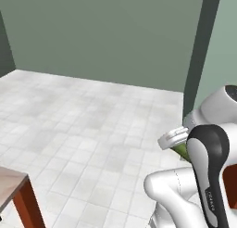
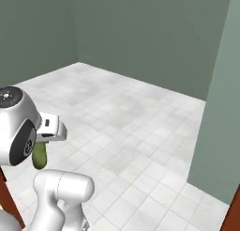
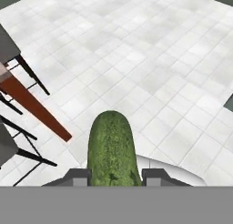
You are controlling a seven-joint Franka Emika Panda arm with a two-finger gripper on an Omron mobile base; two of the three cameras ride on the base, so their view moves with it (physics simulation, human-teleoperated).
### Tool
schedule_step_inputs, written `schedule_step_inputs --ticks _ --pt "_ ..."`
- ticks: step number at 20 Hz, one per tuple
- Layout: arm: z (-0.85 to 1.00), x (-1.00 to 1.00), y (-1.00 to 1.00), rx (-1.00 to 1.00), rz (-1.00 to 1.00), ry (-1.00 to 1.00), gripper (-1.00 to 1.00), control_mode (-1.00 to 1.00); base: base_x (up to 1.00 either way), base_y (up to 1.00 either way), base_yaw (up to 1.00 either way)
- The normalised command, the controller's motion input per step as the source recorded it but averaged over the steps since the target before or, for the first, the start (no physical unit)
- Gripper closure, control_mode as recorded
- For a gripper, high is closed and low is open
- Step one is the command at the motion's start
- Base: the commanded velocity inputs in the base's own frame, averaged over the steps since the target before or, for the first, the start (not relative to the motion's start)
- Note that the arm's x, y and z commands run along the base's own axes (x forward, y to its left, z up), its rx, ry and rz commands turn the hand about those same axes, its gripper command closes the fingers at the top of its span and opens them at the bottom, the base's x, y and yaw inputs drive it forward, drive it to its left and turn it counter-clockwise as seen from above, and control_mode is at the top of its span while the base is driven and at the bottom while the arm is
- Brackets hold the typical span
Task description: Gather the cucumber and lemon from the fridge and place them on a tray on the dining counter. Then gather the steak and fish from the fridge and place them on the other tray.
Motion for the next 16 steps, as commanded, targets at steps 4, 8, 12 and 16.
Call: schedule_step_inputs --ticks 4,8,12,16 --pt "0.0 0.0 0.0 0.0 0.0 0.0 1.0 1.0 -0.3 0.71 0.39" --pt "0.0 0.0 0.0 0.0 0.0 0.0 1.0 1.0 -0.18 0.49 0.48" --pt "0.0 0.0 0.0 0.0 0.0 0.0 1.0 1.0 -0.06 0.45 0.48" --pt "0.0 0.0 0.0 0.0 0.0 0.0 1.0 1.0 0.0 0.67 0.48"
